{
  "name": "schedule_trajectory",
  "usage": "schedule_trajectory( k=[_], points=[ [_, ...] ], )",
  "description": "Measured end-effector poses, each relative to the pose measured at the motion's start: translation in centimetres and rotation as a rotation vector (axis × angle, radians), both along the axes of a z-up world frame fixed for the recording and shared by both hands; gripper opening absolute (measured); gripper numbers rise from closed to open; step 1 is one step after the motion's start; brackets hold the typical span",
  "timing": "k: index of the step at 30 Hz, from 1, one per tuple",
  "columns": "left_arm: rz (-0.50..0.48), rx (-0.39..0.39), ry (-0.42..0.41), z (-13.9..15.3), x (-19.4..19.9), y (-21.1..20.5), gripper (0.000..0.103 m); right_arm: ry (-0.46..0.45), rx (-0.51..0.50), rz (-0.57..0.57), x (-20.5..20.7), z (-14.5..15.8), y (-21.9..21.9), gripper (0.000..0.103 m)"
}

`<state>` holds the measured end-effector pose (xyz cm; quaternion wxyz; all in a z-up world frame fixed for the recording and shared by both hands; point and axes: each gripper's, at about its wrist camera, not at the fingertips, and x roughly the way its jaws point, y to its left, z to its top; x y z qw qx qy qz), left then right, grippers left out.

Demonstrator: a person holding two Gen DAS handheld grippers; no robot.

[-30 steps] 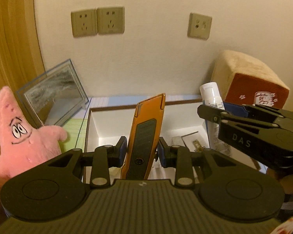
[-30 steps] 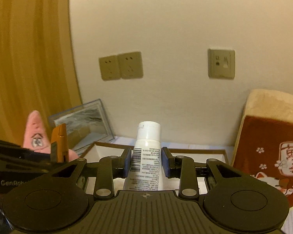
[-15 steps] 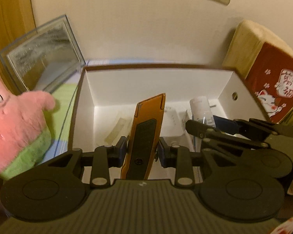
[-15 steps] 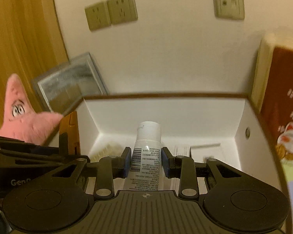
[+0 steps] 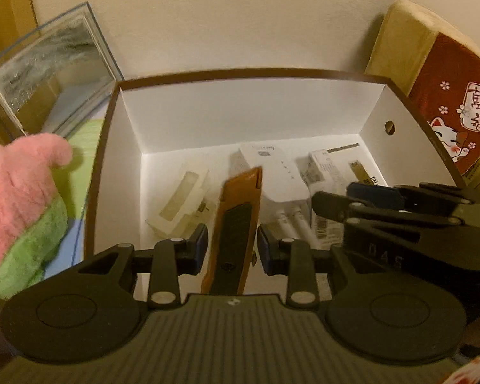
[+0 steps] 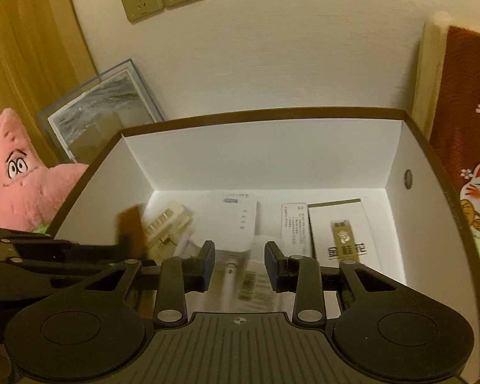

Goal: Organize rigid objects
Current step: 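Lower the knife and white tube into the box and open both tools, then withdraw both tools from the box back toward the table items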

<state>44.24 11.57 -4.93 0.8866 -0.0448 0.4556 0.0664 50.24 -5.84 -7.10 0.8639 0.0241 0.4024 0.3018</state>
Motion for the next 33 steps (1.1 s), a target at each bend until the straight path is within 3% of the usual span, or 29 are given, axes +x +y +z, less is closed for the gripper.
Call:
schedule_trajectory(
  k=[4, 8, 33],
  points=[
    [-0.011, 0.020, -0.010, 0.4, -0.6, 0.0, 0.040, -0.007, 0.001, 0.004, -0.6, 0.7, -1.0, 0.047],
    [-0.010, 0.020, -0.010, 0.7, -1.2, 0.0, 0.041, 0.004, 0.010, 0.001, -1.3, 1.2, -1.8, 0.052],
    [-0.016, 0.006, -0.086, 4.8, -6.6, -2.9, 0.051, -0.007, 0.069, -0.033, -6.9, 5.3, -6.2, 0.058]
  ],
)
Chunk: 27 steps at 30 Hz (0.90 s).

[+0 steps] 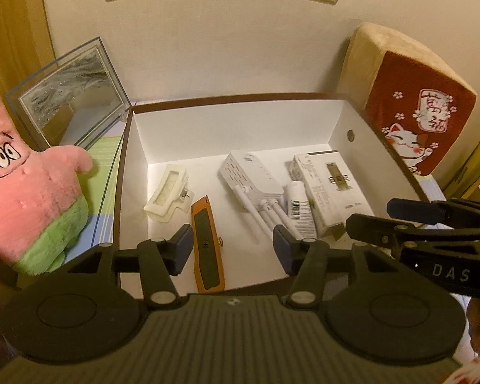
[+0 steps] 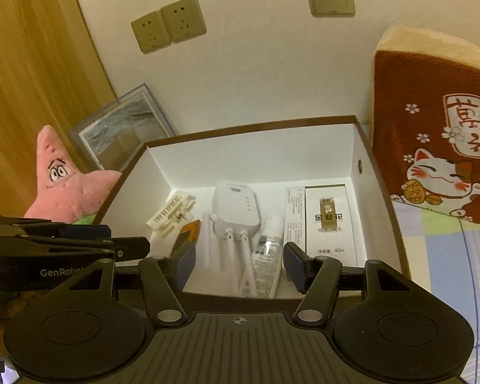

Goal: Organize rigid objects
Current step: 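Withdraw both tools from the box back toward the table items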

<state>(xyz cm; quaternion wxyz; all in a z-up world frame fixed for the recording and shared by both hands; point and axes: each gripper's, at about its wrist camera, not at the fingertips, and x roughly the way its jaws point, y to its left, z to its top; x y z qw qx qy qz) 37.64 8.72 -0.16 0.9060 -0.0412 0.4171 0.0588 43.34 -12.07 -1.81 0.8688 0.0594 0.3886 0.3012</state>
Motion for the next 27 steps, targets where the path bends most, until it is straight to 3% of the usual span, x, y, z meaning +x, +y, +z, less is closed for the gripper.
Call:
schedule_trajectory(
  k=[12, 27],
  points=[
    [0.004, 0.003, -0.056, 2.8, -4.4, -2.2, 0.055, -0.016, 0.015, 0.000, -4.2, 2.0, -2.4, 0.062],
    [0.033, -0.014, -0.086, 4.3, -11.8, -4.4, 0.060, 0.002, 0.027, 0.023, -9.3, 2.6, -5.5, 0.065]
  ],
)
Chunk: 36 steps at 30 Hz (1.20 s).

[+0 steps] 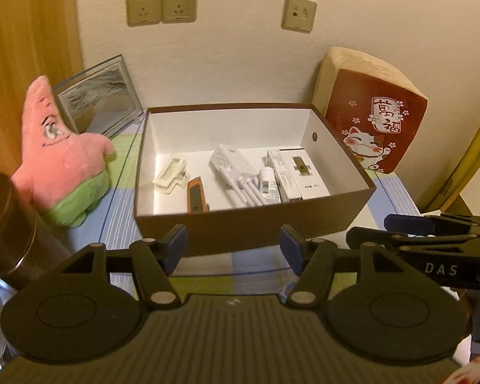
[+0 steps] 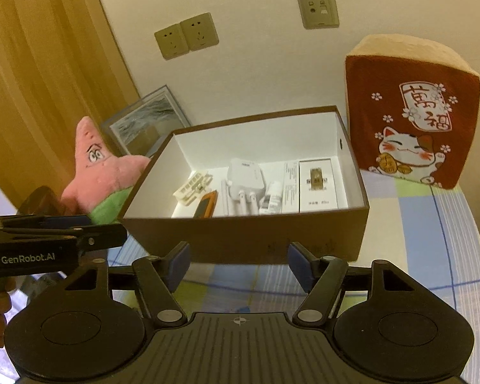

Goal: Organize rigid objects
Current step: 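Withdraw both tools from the box back toward the table items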

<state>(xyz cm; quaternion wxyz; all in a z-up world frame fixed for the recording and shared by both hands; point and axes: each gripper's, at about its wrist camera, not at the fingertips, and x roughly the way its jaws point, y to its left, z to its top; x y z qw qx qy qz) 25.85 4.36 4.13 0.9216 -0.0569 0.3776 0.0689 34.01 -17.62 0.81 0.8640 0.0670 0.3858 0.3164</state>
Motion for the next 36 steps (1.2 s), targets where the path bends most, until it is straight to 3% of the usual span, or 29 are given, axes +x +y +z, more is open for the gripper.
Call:
schedule_trajectory(
  k=[14, 36],
  points=[
    [0.030, -0.038, 0.043, -1.2, -5.3, -1.0, 0.061, 0.017, -0.056, 0.050, -4.2, -1.2, -1.6, 0.067],
    [0.038, -0.039, 0.144, -4.8, -8.9, -2.7, 0.061, 0.108, -0.115, 0.101, -7.9, -5.0, -1.6, 0.067]
  ],
)
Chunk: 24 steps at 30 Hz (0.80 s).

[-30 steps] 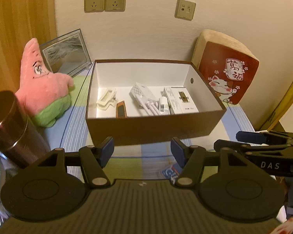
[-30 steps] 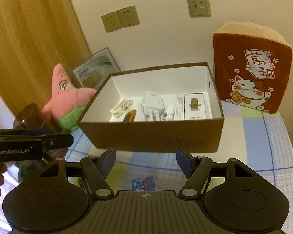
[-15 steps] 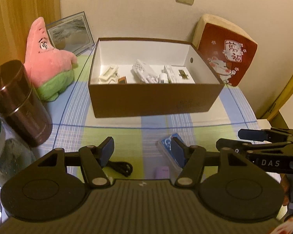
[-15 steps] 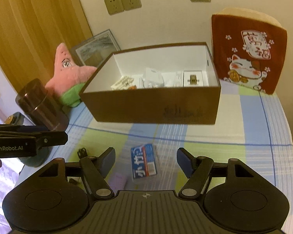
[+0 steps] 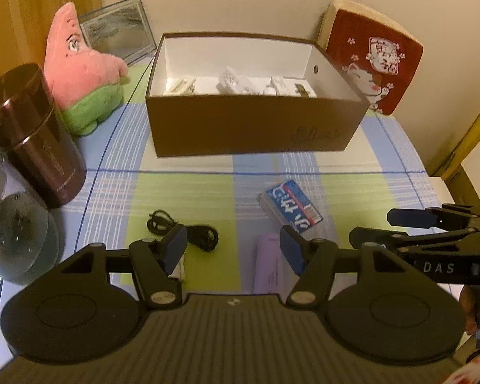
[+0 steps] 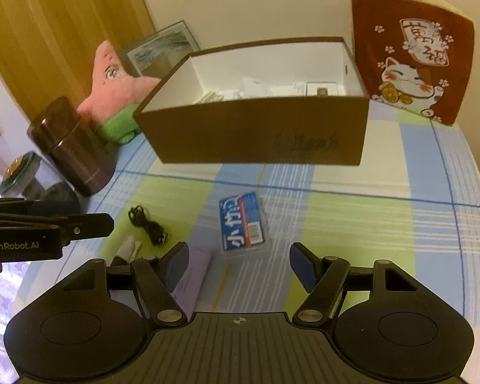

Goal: Organize rigid objects
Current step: 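Move left tool to small brown spray bottle while right tool approaches lavender tube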

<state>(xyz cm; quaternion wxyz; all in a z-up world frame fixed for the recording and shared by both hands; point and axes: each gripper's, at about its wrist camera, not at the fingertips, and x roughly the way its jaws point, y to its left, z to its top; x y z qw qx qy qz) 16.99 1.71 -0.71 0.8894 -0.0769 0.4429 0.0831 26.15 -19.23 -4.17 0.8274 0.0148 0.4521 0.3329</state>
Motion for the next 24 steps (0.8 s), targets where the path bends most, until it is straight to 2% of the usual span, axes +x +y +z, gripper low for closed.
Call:
schedule_trajectory(
  k=[9, 13, 24],
  points=[
    [0.019, -0.017, 0.044, -1.8, -1.6, 0.3, 0.061, 0.033, -0.042, 0.043, -1.5, -2.0, 0.9, 0.067],
    [0.031, -0.001, 0.063, -2.7, -2.4, 0.5, 0.061, 0.042, -0.056, 0.063, -2.0, -2.6, 1.5, 0.067],
    [0.087, 0.000, 0.102, -5.1, -4.0, 2.1, 0.060, 0.072, -0.091, 0.153, -2.9, -4.6, 4.8, 0.067]
  ],
)
